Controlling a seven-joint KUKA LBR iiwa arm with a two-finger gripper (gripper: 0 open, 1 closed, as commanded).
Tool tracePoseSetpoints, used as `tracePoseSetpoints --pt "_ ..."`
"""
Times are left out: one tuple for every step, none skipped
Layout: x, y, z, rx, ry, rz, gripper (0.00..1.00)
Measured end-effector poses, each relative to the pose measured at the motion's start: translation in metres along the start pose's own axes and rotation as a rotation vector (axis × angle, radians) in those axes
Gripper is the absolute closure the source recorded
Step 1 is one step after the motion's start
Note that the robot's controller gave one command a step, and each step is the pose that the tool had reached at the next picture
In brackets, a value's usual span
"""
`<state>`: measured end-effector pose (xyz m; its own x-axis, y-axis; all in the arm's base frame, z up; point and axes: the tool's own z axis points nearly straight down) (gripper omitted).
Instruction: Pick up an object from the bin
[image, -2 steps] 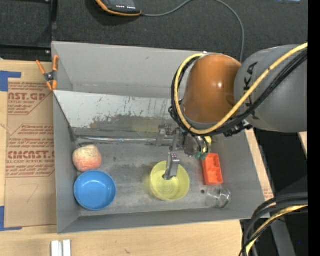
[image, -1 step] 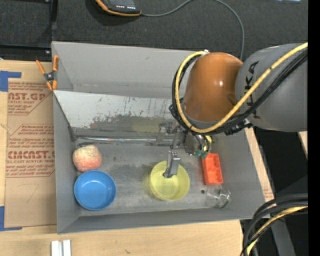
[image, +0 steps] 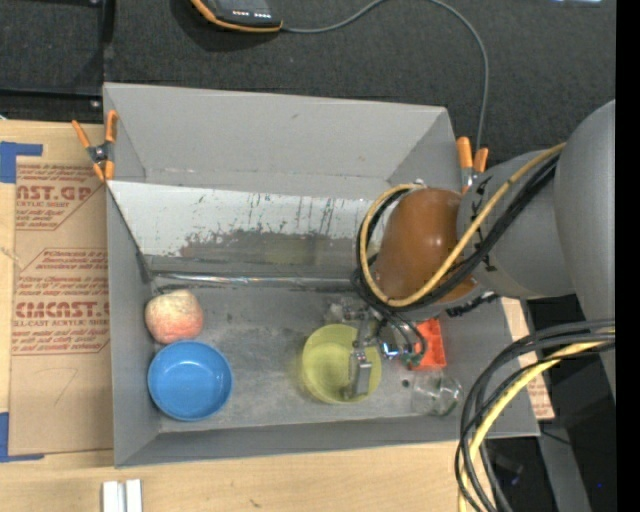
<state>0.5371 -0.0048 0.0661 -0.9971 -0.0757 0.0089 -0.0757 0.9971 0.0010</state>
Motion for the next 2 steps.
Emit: tracePoseSetpoints --pt "-0.002 0.005 -0.094 -0.001 -0.013 -0.039 0.00" --pt "0.050 0.001 -0.032 -0.001 0.003 -0.376 0.00"
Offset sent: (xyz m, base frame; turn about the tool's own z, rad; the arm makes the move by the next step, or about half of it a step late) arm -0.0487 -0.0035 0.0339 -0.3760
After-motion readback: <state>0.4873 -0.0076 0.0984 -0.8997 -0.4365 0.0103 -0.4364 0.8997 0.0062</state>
